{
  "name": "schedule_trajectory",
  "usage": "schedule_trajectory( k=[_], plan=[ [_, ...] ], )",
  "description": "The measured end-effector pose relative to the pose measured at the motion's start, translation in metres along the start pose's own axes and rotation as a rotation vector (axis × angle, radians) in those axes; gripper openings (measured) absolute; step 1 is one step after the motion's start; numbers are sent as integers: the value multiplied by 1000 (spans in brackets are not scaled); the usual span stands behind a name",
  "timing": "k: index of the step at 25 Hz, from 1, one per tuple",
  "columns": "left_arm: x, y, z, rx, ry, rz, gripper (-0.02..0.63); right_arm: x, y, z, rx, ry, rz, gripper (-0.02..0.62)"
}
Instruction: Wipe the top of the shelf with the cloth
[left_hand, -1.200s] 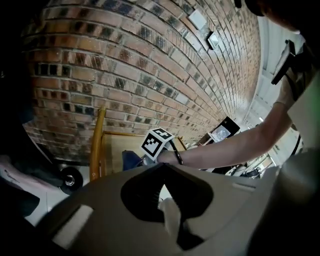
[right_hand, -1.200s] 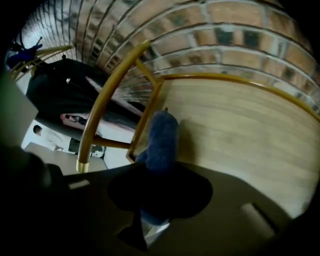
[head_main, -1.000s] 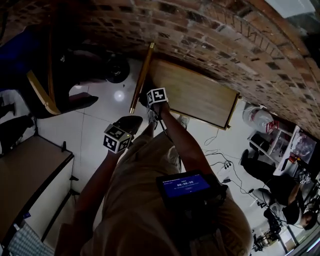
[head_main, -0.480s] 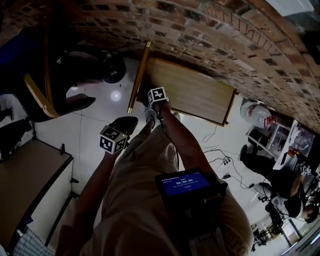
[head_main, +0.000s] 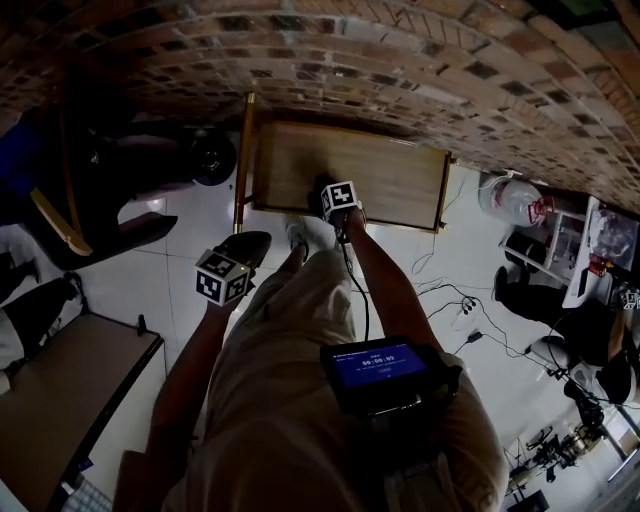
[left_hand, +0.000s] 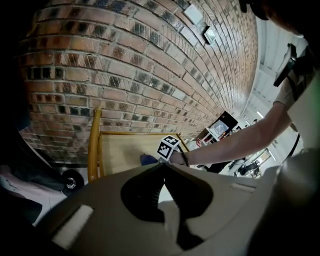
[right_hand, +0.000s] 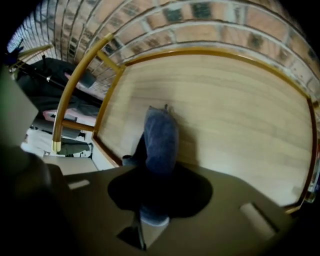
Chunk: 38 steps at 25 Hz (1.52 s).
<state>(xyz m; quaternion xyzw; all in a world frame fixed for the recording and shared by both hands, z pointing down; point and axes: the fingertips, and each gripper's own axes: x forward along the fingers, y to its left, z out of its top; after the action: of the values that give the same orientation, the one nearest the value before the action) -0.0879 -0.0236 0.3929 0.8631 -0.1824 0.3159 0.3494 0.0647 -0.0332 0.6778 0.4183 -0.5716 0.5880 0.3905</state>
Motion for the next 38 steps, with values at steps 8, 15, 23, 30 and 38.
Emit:
schedule_trajectory(
  k=[8,15,23,30,38],
  plan=[
    [20,-37,-3,15,53,12,3,-31,-87,-34,106,-39,-47,91],
    [40,-68,2,22,58,22,3,-48,-170,-73,197,-45,-100,91],
    [71,-115,17,52,68,12,3,-87,-245,-108,276,-61,-170,91],
    [85,-150,16,43,63,27,3,-97,-287,-120,273,-79,-191,91],
    [85,-167,-3,4,26,59,3,-119,-283,-120,165,-142,-306,91]
  ],
)
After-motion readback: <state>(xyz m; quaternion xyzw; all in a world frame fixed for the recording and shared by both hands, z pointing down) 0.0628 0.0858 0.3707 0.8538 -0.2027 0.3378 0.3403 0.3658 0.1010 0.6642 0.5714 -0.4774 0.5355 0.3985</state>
